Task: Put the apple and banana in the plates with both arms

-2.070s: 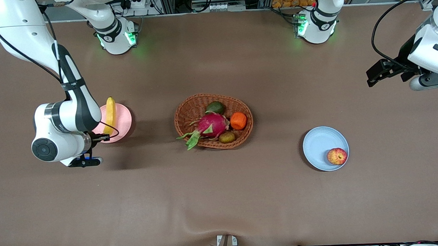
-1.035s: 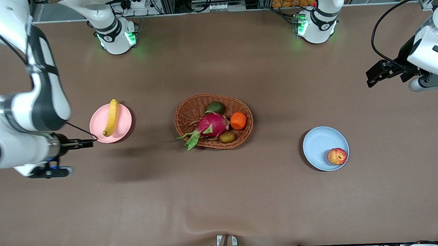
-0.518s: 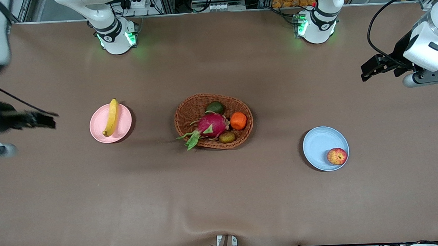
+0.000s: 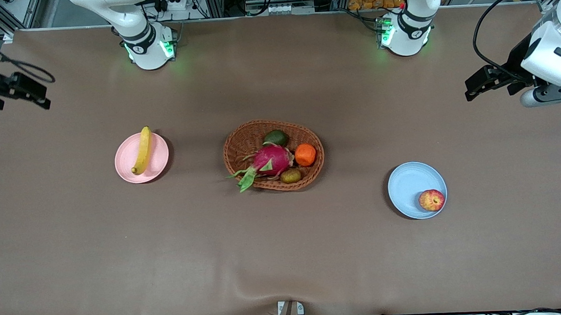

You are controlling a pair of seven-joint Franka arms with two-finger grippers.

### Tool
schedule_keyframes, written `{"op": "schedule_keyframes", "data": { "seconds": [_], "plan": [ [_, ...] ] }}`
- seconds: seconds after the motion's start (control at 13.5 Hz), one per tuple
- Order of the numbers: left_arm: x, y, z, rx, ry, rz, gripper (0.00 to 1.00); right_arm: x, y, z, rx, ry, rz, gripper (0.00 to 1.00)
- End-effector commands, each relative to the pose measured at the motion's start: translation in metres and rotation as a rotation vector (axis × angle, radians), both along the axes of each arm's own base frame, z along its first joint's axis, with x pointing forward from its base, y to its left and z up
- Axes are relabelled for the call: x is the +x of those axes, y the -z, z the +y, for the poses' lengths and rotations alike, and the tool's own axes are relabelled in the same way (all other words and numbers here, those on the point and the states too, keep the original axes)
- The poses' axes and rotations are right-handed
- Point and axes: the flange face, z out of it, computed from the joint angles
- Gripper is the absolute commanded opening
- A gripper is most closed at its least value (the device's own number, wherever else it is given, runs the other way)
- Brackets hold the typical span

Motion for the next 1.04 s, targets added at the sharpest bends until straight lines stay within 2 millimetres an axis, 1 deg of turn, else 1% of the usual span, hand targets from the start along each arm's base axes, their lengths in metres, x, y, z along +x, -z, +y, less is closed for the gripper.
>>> {"op": "schedule_keyframes", "data": {
  "seconds": [0.0,0.07,0.15,0.22,0.37,0.52,0.96],
  "plan": [
    [-0.011,-0.009,0.001,-0.009,0.021,-0.004,1.0,-0.019,0.015,0.0,-0.019,0.011,0.007,1.0],
    [-0.01,-0.008,0.002,-0.007,0.022,-0.004,1.0,-0.017,0.009,0.001,-0.019,-0.005,-0.007,1.0],
    [-0.009,-0.009,0.002,-0.002,0.025,-0.007,1.0,-0.011,0.005,-0.004,-0.017,-0.023,-0.013,1.0],
    [-0.008,-0.01,0.003,0.0,0.023,-0.01,1.0,-0.006,0.008,-0.009,-0.017,-0.059,-0.008,1.0],
    [-0.007,-0.013,0.005,-0.001,0.022,-0.016,1.0,0.002,0.005,-0.011,-0.016,-0.09,-0.015,1.0],
    [-0.006,-0.013,0.007,0.0,0.017,-0.017,1.0,0.003,0.002,-0.011,-0.018,-0.09,-0.023,1.0],
    [-0.006,-0.013,0.008,-0.002,0.026,-0.016,1.0,0.004,0.004,-0.008,-0.015,-0.086,-0.02,1.0]
  ]
}}
